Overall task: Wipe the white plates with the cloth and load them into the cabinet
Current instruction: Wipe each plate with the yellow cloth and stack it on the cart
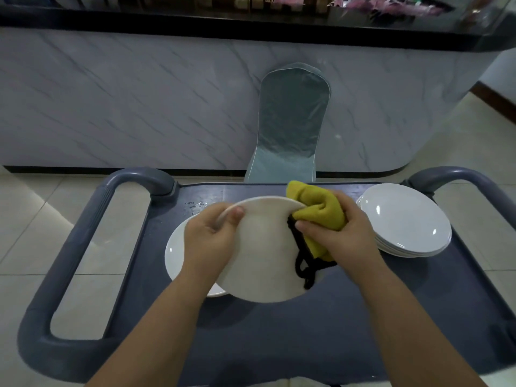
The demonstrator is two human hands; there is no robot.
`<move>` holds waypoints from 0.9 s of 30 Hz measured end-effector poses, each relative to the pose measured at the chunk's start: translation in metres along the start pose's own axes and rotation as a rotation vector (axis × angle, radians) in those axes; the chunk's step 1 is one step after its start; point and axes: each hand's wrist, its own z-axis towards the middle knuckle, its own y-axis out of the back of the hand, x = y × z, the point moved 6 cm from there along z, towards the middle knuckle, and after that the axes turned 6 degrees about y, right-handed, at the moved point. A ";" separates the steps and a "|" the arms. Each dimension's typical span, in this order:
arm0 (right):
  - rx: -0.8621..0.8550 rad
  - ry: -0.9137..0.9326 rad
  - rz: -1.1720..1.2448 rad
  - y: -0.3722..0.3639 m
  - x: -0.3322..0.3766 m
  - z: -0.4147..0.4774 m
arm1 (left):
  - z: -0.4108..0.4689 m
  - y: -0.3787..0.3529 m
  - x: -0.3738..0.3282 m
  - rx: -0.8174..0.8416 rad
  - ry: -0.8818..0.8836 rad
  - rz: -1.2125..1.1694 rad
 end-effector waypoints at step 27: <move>0.119 0.106 -0.315 -0.019 0.003 0.001 | -0.001 -0.017 -0.007 0.096 -0.300 0.184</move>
